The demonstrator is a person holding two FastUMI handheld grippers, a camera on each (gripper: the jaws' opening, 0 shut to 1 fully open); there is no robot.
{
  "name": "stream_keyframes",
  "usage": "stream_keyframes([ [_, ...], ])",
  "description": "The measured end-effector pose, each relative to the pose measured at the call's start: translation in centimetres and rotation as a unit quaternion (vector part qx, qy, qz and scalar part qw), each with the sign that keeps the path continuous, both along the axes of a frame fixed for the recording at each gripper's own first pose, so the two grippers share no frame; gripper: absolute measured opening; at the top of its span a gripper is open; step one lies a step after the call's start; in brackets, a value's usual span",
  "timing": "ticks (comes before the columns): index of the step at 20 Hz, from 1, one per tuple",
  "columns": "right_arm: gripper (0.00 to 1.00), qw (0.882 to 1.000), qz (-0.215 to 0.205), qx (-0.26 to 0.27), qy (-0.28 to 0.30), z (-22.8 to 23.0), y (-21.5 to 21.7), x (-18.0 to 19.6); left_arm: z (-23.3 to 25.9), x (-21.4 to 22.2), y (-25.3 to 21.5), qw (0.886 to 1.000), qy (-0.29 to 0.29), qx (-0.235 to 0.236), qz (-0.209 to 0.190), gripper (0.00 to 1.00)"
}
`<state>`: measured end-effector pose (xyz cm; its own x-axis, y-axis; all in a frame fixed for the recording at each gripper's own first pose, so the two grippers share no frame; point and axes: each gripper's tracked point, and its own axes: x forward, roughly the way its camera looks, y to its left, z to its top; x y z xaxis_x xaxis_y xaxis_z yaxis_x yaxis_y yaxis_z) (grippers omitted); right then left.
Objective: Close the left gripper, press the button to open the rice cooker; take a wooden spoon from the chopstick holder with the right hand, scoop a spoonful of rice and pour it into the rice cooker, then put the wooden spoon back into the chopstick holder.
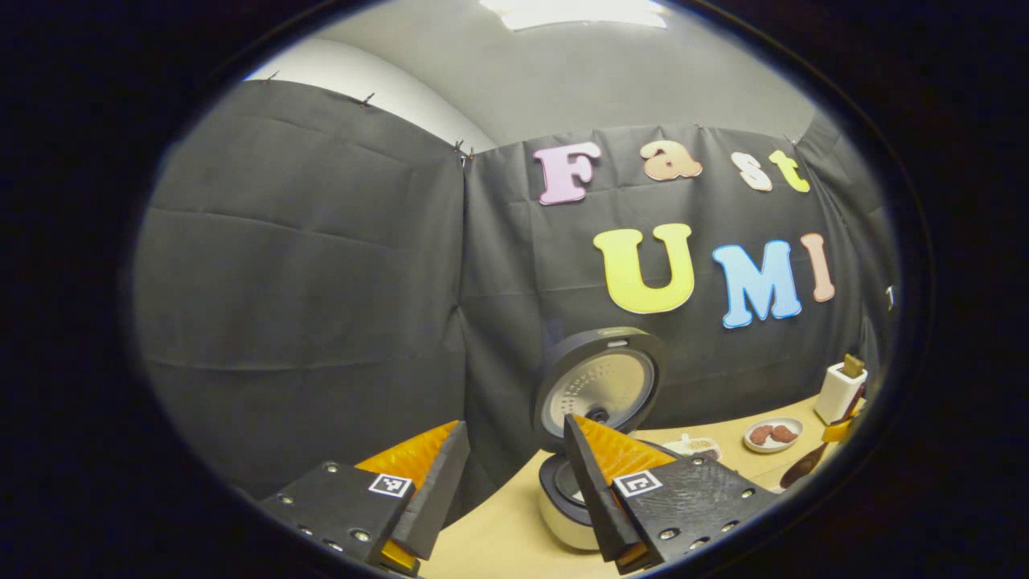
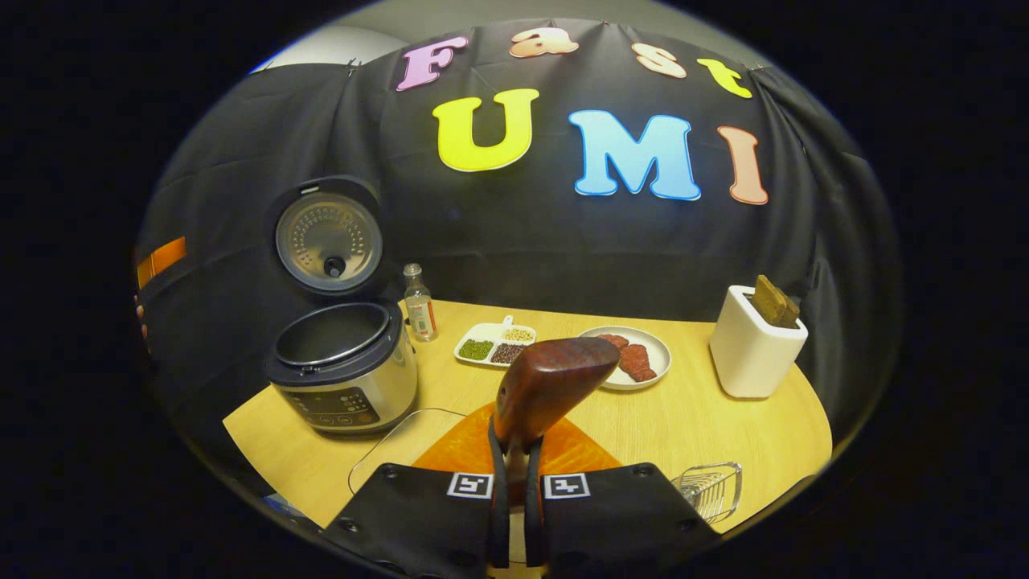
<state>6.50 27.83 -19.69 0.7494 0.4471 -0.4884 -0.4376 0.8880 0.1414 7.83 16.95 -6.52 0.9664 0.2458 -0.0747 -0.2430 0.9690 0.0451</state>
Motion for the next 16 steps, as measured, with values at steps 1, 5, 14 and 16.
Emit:
stream_keyframes([
  [1,0.09,1.000,0.003,-0.002,0.003,-0.5,0.4,0.0,-0.1,-0.1,0.4,1.000,0.000,0.000,0.003,0.75],
  [5,0.09,1.000,0.007,-0.006,0.014,-2.8,2.2,0.0,-0.5,-0.3,1.7,1.000,0.004,-0.001,0.013,0.75],
  [14,0.09,0.999,0.011,0.004,0.042,-5.2,5.0,-0.8,-1.0,-0.5,3.1,1.000,0.011,0.002,0.022,0.76],
  [16,0.09,0.998,0.017,0.009,0.052,-5.5,5.5,-1.4,-1.0,-0.4,3.2,1.000,0.010,0.001,0.023,0.75],
])
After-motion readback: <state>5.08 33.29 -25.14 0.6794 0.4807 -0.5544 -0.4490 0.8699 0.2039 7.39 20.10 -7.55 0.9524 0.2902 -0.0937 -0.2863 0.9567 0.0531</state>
